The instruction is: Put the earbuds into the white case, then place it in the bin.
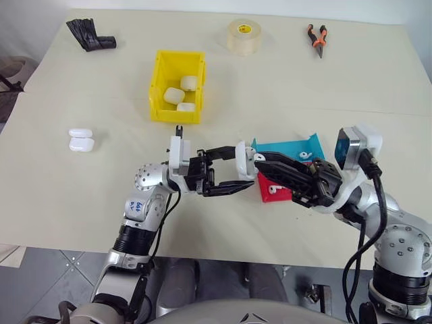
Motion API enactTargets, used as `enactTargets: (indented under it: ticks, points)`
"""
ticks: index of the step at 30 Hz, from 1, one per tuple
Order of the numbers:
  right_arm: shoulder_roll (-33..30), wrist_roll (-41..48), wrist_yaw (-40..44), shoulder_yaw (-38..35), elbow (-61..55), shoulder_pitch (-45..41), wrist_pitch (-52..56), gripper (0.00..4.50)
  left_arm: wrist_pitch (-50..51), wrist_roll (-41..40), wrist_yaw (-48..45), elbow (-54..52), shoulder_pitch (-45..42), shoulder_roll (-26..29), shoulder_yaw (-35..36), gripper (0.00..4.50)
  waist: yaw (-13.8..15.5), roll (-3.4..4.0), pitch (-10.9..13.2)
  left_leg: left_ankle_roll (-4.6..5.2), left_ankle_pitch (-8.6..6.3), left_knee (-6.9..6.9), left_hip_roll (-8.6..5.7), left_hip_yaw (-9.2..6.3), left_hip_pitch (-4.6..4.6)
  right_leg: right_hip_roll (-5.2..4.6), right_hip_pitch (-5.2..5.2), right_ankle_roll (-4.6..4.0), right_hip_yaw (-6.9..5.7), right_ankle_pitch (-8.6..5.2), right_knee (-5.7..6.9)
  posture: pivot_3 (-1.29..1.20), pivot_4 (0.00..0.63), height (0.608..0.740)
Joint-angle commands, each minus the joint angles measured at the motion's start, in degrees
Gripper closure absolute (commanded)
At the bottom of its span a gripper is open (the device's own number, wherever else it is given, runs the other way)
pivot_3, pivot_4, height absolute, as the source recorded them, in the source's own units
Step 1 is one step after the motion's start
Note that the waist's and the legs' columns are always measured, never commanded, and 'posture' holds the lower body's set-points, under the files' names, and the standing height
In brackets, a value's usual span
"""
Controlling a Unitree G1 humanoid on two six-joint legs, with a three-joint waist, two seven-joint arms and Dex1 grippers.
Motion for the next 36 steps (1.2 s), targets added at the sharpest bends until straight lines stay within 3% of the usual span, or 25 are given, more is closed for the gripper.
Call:
enactTargets:
  ticks: [1, 17, 26, 36]
  points:
    - [0.5, -1.0, 0.0, 1.6, -0.6, 0.7, -2.8, 3.95, 0.0, -1.4, 0.0, -2.1, -0.7, -0.5, 0.5, 1.72, 0.0, 0.00, 0.0, 0.00, 0.00, 0.00, 0.00, 0.00, 0.00, 0.00, 0.00, 0.00, 0.00, 0.00, 0.00, 0.00, 0.150, 0.740]
    - [-2.5, -6.9, 3.1, 5.7, 1.6, 6.8, -8.7, 3.95, -0.1, -1.3, 0.0, -2.1, -1.0, -0.8, 0.8, 1.72, 0.0, 0.00, 0.0, 0.01, -0.01, 0.00, -0.01, 0.04, 0.00, 0.00, 0.01, 0.00, 0.00, 0.00, -0.02, 0.00, 0.150, 0.740]
    - [-4.8, -7.4, 2.8, 5.9, 3.8, 3.7, -8.8, 3.95, -0.5, -1.1, -0.1, -1.6, -1.3, -0.9, 1.3, 1.72, 0.0, 0.00, 0.0, 0.01, -0.01, 0.00, 0.01, 0.02, 0.01, 0.01, 0.01, 0.00, 0.01, 0.00, -0.01, 0.00, 0.150, 0.740]
    - [-8.9, -8.3, 7.4, 4.0, 5.9, -0.3, -9.5, 0.71, 0.2, 0.2, -0.4, -2.6, -0.8, 0.3, 1.8, 1.72, 0.1, 0.00, 0.0, 0.01, -0.01, -0.01, 0.00, 0.06, 0.00, 0.01, 0.02, 0.00, -0.02, 0.00, -0.04, 0.00, 0.150, 0.740]
